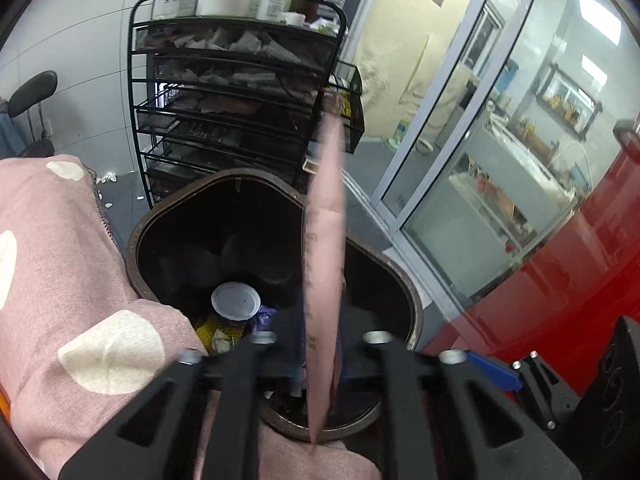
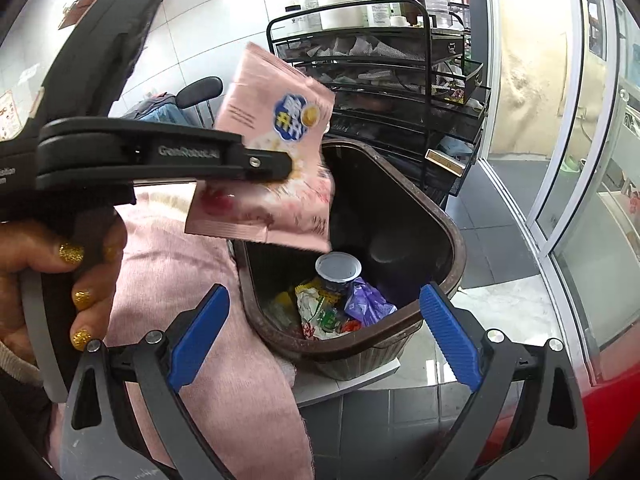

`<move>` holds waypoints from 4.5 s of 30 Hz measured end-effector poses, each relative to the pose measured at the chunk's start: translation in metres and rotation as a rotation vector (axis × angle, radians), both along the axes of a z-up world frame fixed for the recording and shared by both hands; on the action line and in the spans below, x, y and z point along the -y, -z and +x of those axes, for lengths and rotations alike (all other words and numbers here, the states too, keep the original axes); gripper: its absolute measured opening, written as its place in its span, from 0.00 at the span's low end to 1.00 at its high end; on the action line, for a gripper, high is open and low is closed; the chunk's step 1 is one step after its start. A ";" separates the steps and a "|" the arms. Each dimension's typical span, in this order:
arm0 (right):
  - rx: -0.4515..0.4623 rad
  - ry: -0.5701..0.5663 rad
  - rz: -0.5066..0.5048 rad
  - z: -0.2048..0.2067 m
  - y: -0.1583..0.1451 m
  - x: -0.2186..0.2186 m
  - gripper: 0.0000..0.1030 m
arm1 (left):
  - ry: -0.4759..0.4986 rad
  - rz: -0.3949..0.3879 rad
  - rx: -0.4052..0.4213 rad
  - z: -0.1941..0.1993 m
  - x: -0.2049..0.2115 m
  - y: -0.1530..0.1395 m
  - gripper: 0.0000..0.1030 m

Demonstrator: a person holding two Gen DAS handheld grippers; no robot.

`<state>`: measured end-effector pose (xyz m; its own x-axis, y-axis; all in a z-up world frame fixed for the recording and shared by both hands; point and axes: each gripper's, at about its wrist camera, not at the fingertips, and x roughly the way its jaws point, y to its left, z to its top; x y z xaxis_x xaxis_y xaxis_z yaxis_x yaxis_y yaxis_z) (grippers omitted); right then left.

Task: Collect trash
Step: 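Carry the pink snack packet over the bin and open the left gripper, then move both grippers back over the green carton and orange peel, then grasp the green drink carton with the right gripper, then lift the green carton with the right gripper while the left gripper grasps the light blue tissue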

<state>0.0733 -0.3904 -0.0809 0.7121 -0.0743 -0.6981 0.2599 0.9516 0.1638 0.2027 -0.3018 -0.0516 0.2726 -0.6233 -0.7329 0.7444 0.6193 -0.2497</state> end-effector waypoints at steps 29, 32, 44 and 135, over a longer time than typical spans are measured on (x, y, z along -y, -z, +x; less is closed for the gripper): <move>0.005 -0.053 -0.024 0.019 -0.007 -0.026 0.92 | -0.262 -0.152 0.238 -0.040 -0.125 -0.065 0.94; 0.013 -0.076 -0.030 0.023 -0.011 -0.035 0.92 | -0.290 -0.151 0.248 -0.045 -0.140 -0.065 0.95; 0.034 -0.196 -0.047 0.043 -0.022 -0.085 0.92 | -0.493 -0.114 0.253 -0.056 -0.221 -0.050 0.95; -0.066 -1.070 -0.041 0.207 -0.048 -0.299 0.49 | -0.766 -0.055 -0.002 0.037 -0.412 -0.004 0.93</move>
